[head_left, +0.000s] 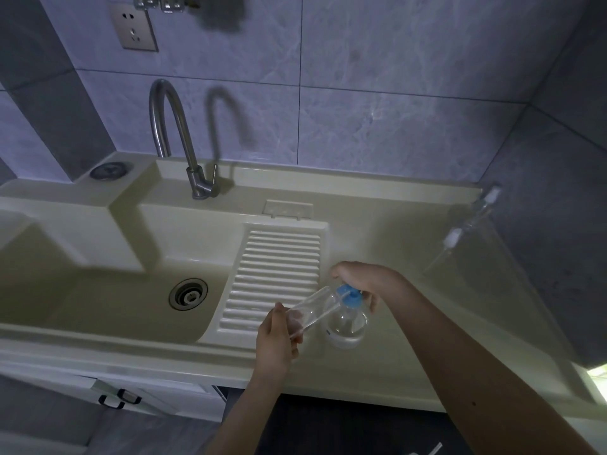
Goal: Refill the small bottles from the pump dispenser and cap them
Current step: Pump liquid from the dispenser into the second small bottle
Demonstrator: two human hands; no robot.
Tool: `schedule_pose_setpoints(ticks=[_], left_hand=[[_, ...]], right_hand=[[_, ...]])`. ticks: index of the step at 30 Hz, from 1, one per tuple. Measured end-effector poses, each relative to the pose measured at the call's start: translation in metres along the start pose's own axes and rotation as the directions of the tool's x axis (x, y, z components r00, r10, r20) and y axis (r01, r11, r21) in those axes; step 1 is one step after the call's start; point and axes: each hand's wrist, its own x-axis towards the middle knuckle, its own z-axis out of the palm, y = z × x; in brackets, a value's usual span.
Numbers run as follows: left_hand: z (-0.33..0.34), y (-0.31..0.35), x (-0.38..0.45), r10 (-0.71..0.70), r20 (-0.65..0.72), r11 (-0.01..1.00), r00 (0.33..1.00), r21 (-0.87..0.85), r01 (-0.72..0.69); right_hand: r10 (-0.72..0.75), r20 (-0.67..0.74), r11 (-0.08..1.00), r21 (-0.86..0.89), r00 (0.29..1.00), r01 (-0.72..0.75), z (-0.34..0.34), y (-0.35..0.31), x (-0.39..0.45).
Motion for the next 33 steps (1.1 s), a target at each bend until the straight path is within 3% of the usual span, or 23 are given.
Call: schedule_pose_setpoints(ticks=[8, 14, 20, 27, 33], left_hand=[[0.001, -0.006, 0.003, -0.025, -0.001, 1.000, 1.000, 0.012, 0.025], [0.000, -0.005, 0.001, -0.025, 0.012, 0.999, 1.000, 0.026, 0.025], [-0.001, 0.006, -0.002, 0.018, 0.017, 0.998, 1.000, 0.053, -0.019], [0.000, 0.006, -0.001, 0.024, 0.007, 0.998, 1.000, 0.058, -0.024], [0.000, -0.001, 0.003, -0.025, -0.015, 0.998, 1.000, 0.064, 0.026]], right_hand=[[-0.185, -0.171, 0.981, -0.087, 0.968, 0.172, 0.005, 0.007, 0.005], [-0.135, -0.193, 0.987, -0.110, 0.972, 0.115, 0.005, 0.005, 0.002], [0.010, 0.011, 1.000, -0.012, 1.000, -0.010, -0.002, 0.000, -0.001], [-0.096, -0.083, 0.995, -0.026, 0.992, 0.094, 0.001, 0.003, -0.002], [-0.148, -0.208, 0.983, -0.140, 0.967, 0.120, 0.005, 0.005, -0.003]])
